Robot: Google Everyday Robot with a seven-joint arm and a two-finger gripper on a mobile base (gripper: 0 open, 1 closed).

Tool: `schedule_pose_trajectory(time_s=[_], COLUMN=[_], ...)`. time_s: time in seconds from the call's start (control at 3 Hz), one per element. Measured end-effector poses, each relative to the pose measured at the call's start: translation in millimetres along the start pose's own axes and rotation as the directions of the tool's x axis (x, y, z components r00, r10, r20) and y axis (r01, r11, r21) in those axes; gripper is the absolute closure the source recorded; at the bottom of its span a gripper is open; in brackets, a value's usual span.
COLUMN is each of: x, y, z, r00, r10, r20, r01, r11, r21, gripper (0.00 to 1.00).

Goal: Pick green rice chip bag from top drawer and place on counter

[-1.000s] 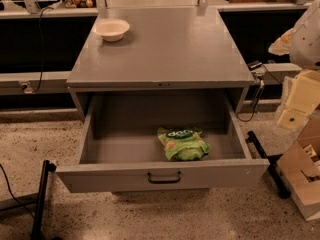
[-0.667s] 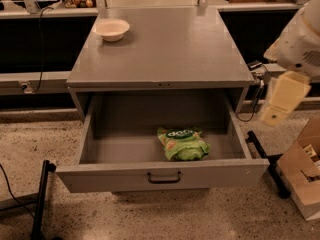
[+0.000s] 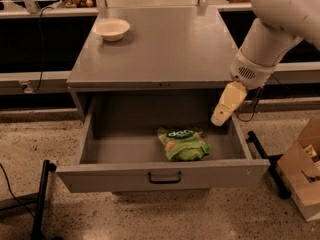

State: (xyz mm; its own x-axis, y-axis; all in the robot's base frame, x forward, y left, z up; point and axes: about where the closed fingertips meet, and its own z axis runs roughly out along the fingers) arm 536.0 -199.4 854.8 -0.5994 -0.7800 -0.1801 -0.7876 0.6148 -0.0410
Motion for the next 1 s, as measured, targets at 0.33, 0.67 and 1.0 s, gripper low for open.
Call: schedule_pose_trajectory(time_s=[0.33, 0.67, 1.0], x=[0, 1, 3], y=[1, -1, 6], z=[2, 6, 47], r00=[0.997, 0.995, 0.977], r10=[0.078, 0.099, 0.160], r20=[-0.001, -0.007, -0.139], r01=[-0.078, -0.099, -0.168], r11=[0.9969, 0.9949, 0.9847], r21=[-0.003, -0.021, -0.048], gripper=[0.00, 0.00, 0.00])
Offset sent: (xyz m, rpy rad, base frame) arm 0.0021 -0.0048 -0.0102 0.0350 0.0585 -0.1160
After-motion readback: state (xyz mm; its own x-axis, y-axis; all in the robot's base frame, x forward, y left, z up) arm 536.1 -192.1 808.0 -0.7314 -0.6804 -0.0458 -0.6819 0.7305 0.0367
